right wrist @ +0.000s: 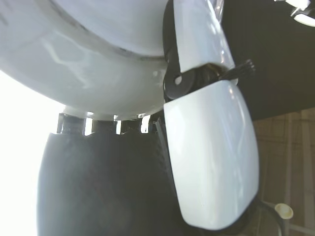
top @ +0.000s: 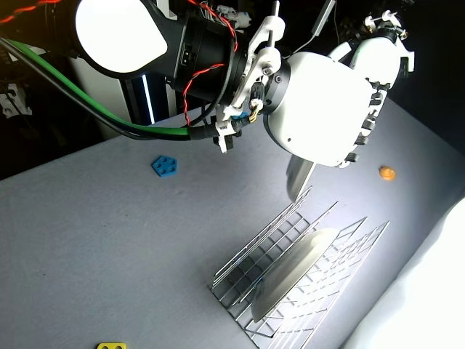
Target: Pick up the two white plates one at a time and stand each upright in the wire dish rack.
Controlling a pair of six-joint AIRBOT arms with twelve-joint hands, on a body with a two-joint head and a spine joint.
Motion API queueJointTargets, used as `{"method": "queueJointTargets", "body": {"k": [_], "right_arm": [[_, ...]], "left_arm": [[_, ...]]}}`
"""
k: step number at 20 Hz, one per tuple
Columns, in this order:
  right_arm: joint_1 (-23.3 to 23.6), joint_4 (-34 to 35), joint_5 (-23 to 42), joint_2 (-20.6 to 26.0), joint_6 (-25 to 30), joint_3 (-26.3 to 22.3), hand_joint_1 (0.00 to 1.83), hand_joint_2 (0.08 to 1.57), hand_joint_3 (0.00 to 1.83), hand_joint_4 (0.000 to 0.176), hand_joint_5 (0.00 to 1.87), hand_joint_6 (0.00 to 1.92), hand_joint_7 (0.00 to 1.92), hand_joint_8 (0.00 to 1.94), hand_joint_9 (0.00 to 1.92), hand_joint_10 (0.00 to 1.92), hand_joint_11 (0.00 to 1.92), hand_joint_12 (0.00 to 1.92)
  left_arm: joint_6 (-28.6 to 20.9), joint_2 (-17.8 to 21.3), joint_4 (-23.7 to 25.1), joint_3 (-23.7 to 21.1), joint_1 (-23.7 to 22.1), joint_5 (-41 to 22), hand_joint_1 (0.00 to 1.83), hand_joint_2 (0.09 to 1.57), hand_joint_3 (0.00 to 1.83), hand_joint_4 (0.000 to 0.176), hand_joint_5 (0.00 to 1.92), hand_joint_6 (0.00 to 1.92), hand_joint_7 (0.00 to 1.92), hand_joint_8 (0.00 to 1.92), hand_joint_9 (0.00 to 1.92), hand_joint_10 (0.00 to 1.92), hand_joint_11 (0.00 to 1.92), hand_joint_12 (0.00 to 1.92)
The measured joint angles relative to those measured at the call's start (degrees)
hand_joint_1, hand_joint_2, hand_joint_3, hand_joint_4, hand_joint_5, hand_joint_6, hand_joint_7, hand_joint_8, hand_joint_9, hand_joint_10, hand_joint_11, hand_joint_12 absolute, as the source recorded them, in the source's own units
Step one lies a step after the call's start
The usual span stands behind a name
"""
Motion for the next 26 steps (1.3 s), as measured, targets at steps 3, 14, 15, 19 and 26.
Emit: {"method": "queueJointTargets", "body": {"k": [3,14,15,19,26], "right_arm": [[-0.1,0.0,-0.1,-0.1,-0.4,0.4,1.37,1.11,0.0,0.0,0.92,1.07,0.98,0.94,0.92,1.13,0.81,1.07],[-1.9,7.2,0.1,-0.9,-1.9,4.8,1.38,1.1,0.0,0.0,0.95,1.03,1.01,0.9,0.93,1.11,0.81,1.08],[-2.1,7.3,0.1,-1.0,-2.0,5.1,1.38,1.1,0.0,0.0,0.95,1.03,1.0,0.91,0.94,1.11,0.81,1.08],[-3.7,10.6,-0.2,-2.1,-3.4,6.9,1.38,1.1,0.0,0.0,0.96,1.01,1.0,0.89,0.95,1.1,0.83,1.08],[-5.3,11.0,0.8,-3.6,-4.9,9.0,1.38,1.11,0.0,0.0,0.95,1.03,0.99,0.93,0.92,1.13,0.81,1.08]], "left_arm": [[-0.2,-0.4,0.2,2.6,-0.2,-0.9,0.0,1.0,0.0,0.0,0.0,0.0,0.0,0.0,0.0,0.0,0.0,0.0],[-1.5,-0.9,1.1,3.0,-0.8,-2.1,0.0,1.01,0.0,0.0,0.0,0.0,0.0,0.0,0.0,0.0,0.0,0.0],[-1.5,-0.9,2.5,2.9,-1.1,-2.3,0.0,1.02,0.0,0.0,0.0,0.0,0.0,0.0,0.0,0.0,0.0,0.0],[-2.5,-0.8,4.4,2.3,-1.5,-3.5,0.0,1.02,0.01,0.0,0.0,0.0,0.0,0.0,0.0,0.0,0.0,0.0],[-3.4,-1.0,4.3,1.8,-2.9,-4.1,0.0,1.02,0.0,0.0,0.0,0.0,0.0,0.0,0.0,0.0,0.0,0.0]]}}
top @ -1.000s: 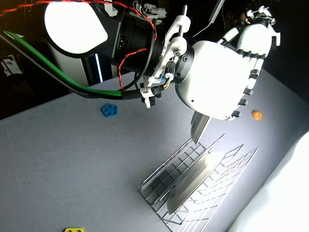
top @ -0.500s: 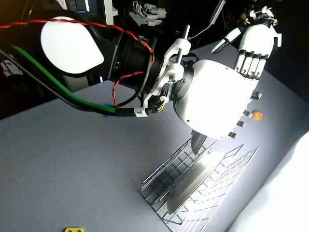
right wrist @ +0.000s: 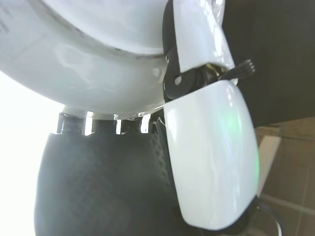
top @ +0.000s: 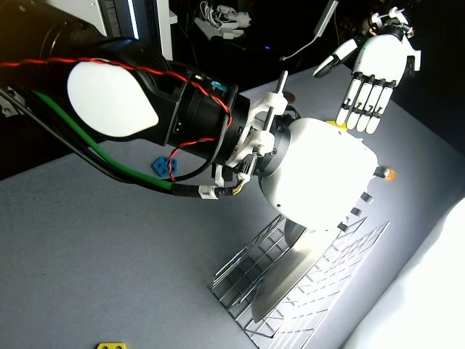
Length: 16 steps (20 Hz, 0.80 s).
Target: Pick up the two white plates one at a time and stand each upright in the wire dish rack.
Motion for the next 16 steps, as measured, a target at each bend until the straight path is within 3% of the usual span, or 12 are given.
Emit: {"method": "queueJointTargets", "body": {"k": [4,16], "right_arm": [[-0.6,0.2,0.6,-1.0,-0.2,1.5,1.38,1.11,0.0,0.0,0.96,1.02,0.99,0.93,0.92,1.12,0.81,1.09],[-3.3,1.4,5.1,-1.7,-9.8,2.0,1.37,1.12,0.0,0.0,0.95,1.06,0.97,0.96,0.88,1.16,0.77,1.14]], "left_arm": [[0.0,0.0,0.5,0.0,0.0,0.1,0.0,1.02,0.0,0.0,0.0,0.0,0.0,0.0,0.0,0.0,0.0,0.0],[-0.3,-0.2,0.5,0.0,-0.4,0.1,0.0,1.01,0.0,0.0,0.0,0.0,0.0,0.0,0.0,0.0,0.0,0.0]]}}
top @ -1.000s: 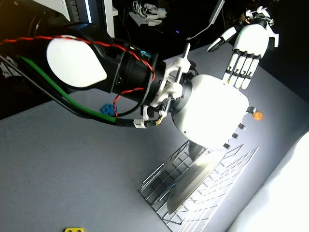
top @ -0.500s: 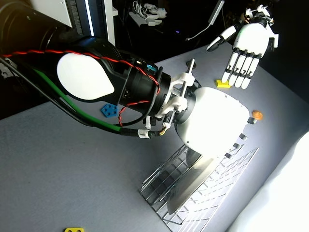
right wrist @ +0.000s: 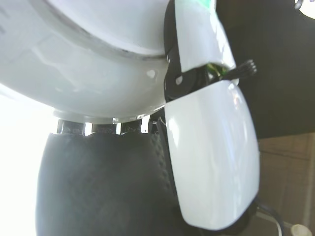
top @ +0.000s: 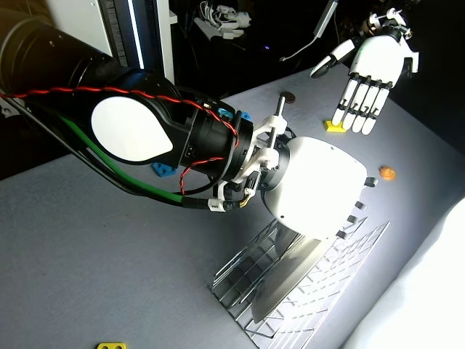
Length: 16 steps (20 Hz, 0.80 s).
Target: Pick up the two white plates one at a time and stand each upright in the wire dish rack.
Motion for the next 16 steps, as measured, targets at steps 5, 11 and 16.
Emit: {"method": "queueJointTargets", "body": {"k": [5,11,16], "right_arm": [[-1.3,7.6,1.1,0.0,-9.7,0.0,1.37,1.11,0.0,0.0,0.95,1.05,0.97,0.96,0.89,1.15,0.78,1.13],[-3.2,7.6,2.1,-0.2,-10.9,0.0,1.37,1.11,0.0,0.0,0.96,1.03,0.98,0.94,0.91,1.14,0.79,1.11],[-3.6,7.6,2.2,-0.5,-11.6,0.0,1.37,1.11,0.0,0.0,0.95,1.04,0.98,0.94,0.9,1.15,0.78,1.14]], "left_arm": [[0.0,0.0,0.1,0.0,-0.1,0.0,0.0,1.02,0.01,0.0,0.0,0.0,0.0,0.0,0.0,0.0,0.0,0.0],[0.0,0.0,0.1,0.0,-0.2,0.0,0.0,1.02,0.0,0.0,0.0,0.0,0.0,0.0,0.0,0.0,0.0,0.0],[0.0,0.0,0.1,0.0,-0.2,0.0,0.0,1.02,0.0,0.0,0.0,0.0,0.0,0.0,0.0,0.0,0.0,0.0]]}}
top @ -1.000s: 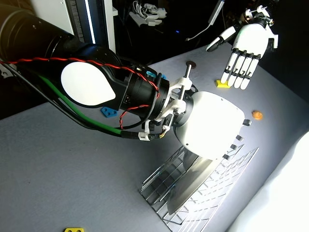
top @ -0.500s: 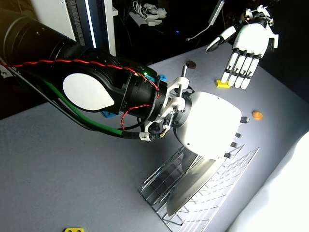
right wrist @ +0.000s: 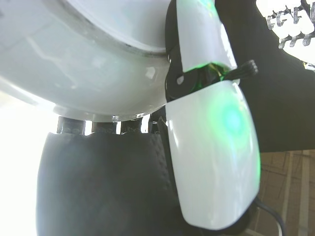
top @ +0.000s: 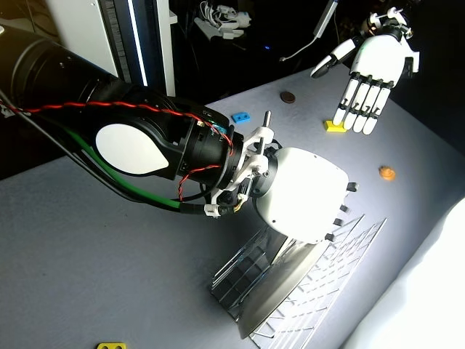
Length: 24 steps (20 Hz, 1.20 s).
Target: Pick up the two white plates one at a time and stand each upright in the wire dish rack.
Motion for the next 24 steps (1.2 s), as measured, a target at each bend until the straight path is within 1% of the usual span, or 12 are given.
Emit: {"method": "queueJointTargets", "body": {"k": [2,4,6,9,11,13,16,19,21,22,23,24], "right_arm": [[-0.3,0.1,0.3,-0.2,-0.4,0.2,1.38,1.09,0.0,0.0,0.99,0.95,1.05,0.84,0.95,1.09,0.82,1.11],[-0.8,0.1,0.9,-0.2,-1.0,0.2,1.38,1.09,0.0,0.0,0.98,0.96,1.04,0.85,0.95,1.09,0.82,1.11],[-1.2,0.2,1.6,-0.2,-2.1,0.2,1.39,1.08,0.0,0.0,1.01,0.92,1.07,0.81,0.98,1.04,0.85,1.08],[-1.8,0.2,2.3,-0.5,-2.9,0.2,1.38,1.09,0.0,0.0,0.96,0.99,1.04,0.86,0.94,1.11,0.81,1.1],[-2.3,0.5,3.0,-0.7,-4.2,0.2,1.38,1.08,0.0,0.0,0.99,0.94,1.07,0.81,0.96,1.08,0.82,1.08],[-2.8,0.6,3.9,-0.9,-5.3,0.2,1.38,1.09,0.0,0.0,0.97,0.99,1.05,0.84,0.94,1.1,0.8,1.07],[-3.6,0.7,5.4,-0.9,-6.6,0.2,1.38,1.09,0.0,0.0,0.98,0.99,1.05,0.83,0.94,1.09,0.82,1.07],[-4.2,0.9,6.6,-1.0,-8.0,0.2,1.37,1.12,0.0,0.0,0.89,1.11,0.99,0.93,0.87,1.21,0.73,1.12],[-4.6,0.8,7.4,-1.0,-8.7,0.2,1.37,1.13,0.0,0.0,0.88,1.12,1.0,0.93,0.86,1.22,0.72,1.12],[-4.7,0.7,7.9,-1.0,-8.8,0.2,1.2,1.17,0.0,0.013,0.84,1.22,0.91,1.08,0.86,0.49,0.61,1.16],[-4.7,0.4,8.0,-1.0,-9.3,0.2,1.2,1.17,0.0,0.013,0.84,1.22,0.91,1.08,0.86,0.49,0.61,1.16],[-4.7,0.2,8.2,-1.0,-9.4,0.2,1.19,1.18,0.0,0.018,0.82,1.26,0.9,1.09,0.92,0.24,0.59,1.14]], "left_arm": [[0.0,0.0,0.0,0.0,0.0,0.0,0.0,1.02,0.0,0.0,0.0,0.0,0.0,0.0,0.0,0.0,0.0,0.0],[0.0,0.0,0.0,0.0,0.0,0.0,0.0,1.03,0.0,0.0,0.0,0.0,0.0,0.0,0.0,0.0,0.0,0.0],[0.0,0.0,0.0,0.0,0.0,0.0,0.0,1.02,0.0,0.0,0.0,0.0,0.0,0.0,0.0,0.0,0.0,0.0],[0.0,0.0,0.0,0.0,0.0,0.0,0.0,1.04,0.01,0.0,0.0,0.0,0.0,0.0,0.0,0.0,0.0,0.0],[0.0,0.0,0.0,0.0,0.0,0.0,0.0,1.03,0.0,0.0,0.0,0.0,0.0,0.0,0.0,0.0,0.0,0.0],[0.0,0.0,0.0,0.0,0.0,0.0,0.0,1.03,0.0,0.0,0.0,0.0,0.0,0.0,0.0,0.0,0.0,0.0],[0.0,0.0,0.0,0.0,0.0,0.0,0.0,1.03,0.0,0.0,0.0,0.0,0.0,0.0,0.0,0.0,0.0,0.0],[0.0,0.0,0.0,0.0,0.0,0.0,0.0,1.03,0.0,0.0,0.0,0.0,0.0,0.0,0.0,0.0,0.0,0.0],[0.0,0.0,0.0,0.0,0.0,0.0,0.0,1.03,0.0,0.0,0.0,0.0,0.0,0.0,0.0,0.0,0.0,0.0],[0.0,0.0,0.0,0.0,0.0,0.0,0.0,1.04,0.0,0.0,0.03,0.01,0.01,0.0,0.01,0.0,0.02,0.01],[0.0,0.0,0.0,0.0,0.0,0.0,0.0,1.04,0.0,0.0,0.03,0.01,0.01,0.0,0.01,0.0,0.02,0.01],[0.0,0.0,0.0,0.0,0.0,0.0,0.0,1.03,0.0,0.0,0.0,0.0,0.0,0.0,0.0,0.0,0.0,0.0]]}}
